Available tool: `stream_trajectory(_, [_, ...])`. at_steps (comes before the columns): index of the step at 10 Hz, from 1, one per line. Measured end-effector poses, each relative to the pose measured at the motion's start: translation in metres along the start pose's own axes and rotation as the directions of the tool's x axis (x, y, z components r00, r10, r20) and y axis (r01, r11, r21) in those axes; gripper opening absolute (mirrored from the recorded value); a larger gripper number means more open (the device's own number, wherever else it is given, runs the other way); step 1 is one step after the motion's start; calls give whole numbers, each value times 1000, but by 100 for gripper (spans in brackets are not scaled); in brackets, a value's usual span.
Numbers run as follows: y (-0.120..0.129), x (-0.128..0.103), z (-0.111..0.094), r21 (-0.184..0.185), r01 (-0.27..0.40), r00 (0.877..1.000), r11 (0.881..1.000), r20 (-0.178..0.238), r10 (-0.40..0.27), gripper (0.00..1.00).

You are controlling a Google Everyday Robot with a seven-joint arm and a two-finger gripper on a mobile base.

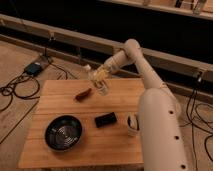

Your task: Stand the bottle upright

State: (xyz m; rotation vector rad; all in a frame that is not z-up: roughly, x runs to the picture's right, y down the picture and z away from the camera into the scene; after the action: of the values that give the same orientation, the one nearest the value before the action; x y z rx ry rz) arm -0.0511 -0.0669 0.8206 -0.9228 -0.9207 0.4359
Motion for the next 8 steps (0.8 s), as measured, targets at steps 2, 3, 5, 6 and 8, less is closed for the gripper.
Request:
stream_trajectory(2, [5,-8,-4,14,89,996,996,20,-89,0])
stream_trajectory(3, [7,-9,-7,19,107,994,994,26,-108,0])
stream_trajectory(5, [7,-10,-5,17,109,994,994,26,-109,0])
stream_trajectory(6, [7,-10,-4,16,109,994,994,26,-109,0])
stream_trajectory(8, [7,-10,-5,16,109,994,994,26,-109,0])
